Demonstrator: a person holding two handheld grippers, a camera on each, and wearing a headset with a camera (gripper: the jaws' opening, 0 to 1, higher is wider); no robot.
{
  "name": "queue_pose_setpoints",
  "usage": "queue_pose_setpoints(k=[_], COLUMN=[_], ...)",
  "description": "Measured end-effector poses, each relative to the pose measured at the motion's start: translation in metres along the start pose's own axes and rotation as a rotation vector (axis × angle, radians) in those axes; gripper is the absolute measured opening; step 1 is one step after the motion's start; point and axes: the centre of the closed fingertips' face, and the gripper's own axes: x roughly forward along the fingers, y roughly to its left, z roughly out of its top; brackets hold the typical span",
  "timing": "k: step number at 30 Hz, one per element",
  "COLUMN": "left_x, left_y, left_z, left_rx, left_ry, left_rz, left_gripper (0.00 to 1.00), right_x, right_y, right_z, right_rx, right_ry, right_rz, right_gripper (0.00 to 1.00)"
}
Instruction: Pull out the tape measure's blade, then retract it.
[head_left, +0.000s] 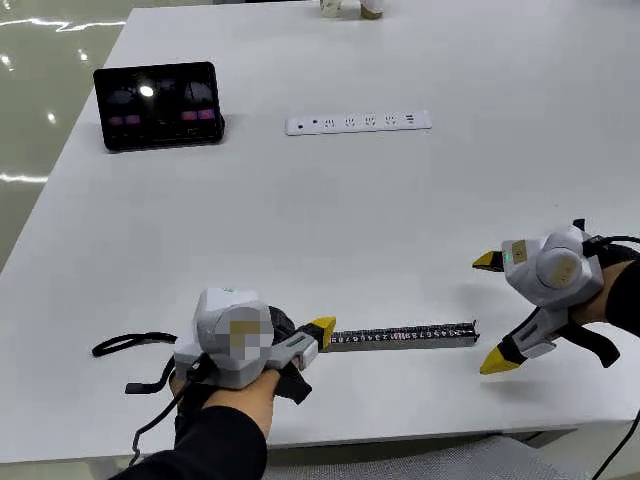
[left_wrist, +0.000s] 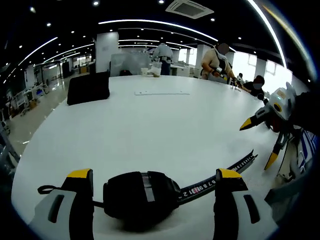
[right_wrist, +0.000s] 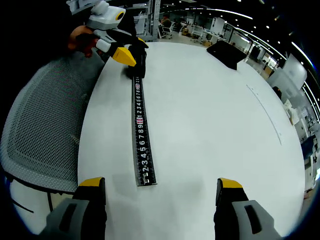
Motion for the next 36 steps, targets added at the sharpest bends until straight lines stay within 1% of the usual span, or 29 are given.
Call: queue_pose_setpoints(k=[1,2,6,9,11,13,14,17,20,22,24,26,30,34,35,36], left_x=[0.001,0.001,0.002,0.002,0.002,0.004,0.005,0.005,0.005,0.006,0.006,0.006,0.006,0.007,0.007,0.006], left_y=[0.001,0.003,0.005,0.005,0.007,0.009,0.01,0.011,0.01,0.01,0.01,0.011,0.012,0.012,0.012,0.013], left_z=[-0.001,-0.003,-0.005,-0.007,-0.007,-0.01,-0.013,-0.015,-0.014,-0.014,-0.014,-0.015,-0.016,-0.015,-0.015,-0.015], left_rx=[-0.004,-0.026,-0.031,-0.04,-0.051,-0.059,-0.066,-0.068,-0.068,-0.068,-0.069,-0.072,-0.07,-0.065,-0.066,-0.069], left_ry=[0.001,0.005,0.004,0.005,0.005,0.008,0.013,0.019,0.017,0.014,0.016,0.017,0.019,0.013,0.013,0.013], left_rz=[0.002,0.001,0.001,-0.001,0.005,0.006,0.008,0.01,0.007,0.007,0.008,0.012,0.011,0.012,0.012,0.013], left_gripper=[0.99,0.99,0.99,0.99,0.99,0.99,0.99,0.99,0.99,0.99,0.99,0.99,0.99,0.99,0.98,0.98], right_x=[0.001,0.003,0.006,0.007,0.008,0.008,0.007,0.007,0.007,0.007,0.008,0.008,0.011,0.012,0.012,0.012], right_y=[-0.001,-0.002,-0.001,0.0,0.001,0.005,0.006,0.008,0.01,0.013,0.015,0.016,0.017,0.018,0.017,0.017], right_z=[-0.001,-0.002,-0.001,-0.003,-0.003,-0.005,-0.006,-0.006,-0.006,-0.005,-0.004,-0.004,-0.004,-0.008,-0.008,-0.008], right_rx=[-0.005,-0.01,-0.022,-0.011,-0.01,-0.008,-0.019,-0.028,-0.031,-0.039,-0.042,-0.059,-0.067,-0.069,-0.09,-0.079], right_ry=[0.0,0.002,0.006,0.016,0.02,0.029,0.031,0.032,0.035,0.038,0.038,0.04,0.048,0.062,0.058,0.058], right_rz=[0.002,0.006,0.019,0.035,0.042,0.06,0.063,0.073,0.085,0.088,0.095,0.1,0.096,0.098,0.089,0.094], right_gripper=[0.89,0.87,0.81,0.74,0.69,0.61,0.57,0.48,0.36,0.31,0.29,0.25,0.23,0.18,0.16,0.16])
